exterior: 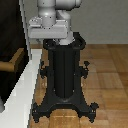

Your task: Open the door by pressing down and pulling on the handle.

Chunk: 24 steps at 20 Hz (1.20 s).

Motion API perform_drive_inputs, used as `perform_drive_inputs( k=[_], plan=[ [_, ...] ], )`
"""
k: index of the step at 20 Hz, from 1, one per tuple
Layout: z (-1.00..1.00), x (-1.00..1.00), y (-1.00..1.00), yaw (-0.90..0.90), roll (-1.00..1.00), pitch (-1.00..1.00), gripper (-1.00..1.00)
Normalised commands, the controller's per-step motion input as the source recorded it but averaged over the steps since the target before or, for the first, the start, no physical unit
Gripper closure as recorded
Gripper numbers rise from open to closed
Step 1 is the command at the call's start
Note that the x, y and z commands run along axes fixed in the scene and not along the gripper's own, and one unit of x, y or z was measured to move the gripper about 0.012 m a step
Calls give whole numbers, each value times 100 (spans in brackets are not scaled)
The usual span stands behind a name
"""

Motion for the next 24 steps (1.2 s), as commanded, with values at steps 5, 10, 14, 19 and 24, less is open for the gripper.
perform_drive_inputs(
  k=[5,10,14,19,24],
  plan=[
    [0,0,-80,0,0,0,-100],
    [0,0,-60,0,0,0,-100],
    [0,0,-50,-4,0,0,-100],
    [0,0,0,-9,0,0,-100],
    [0,0,0,-12,0,0,-100]
  ],
)
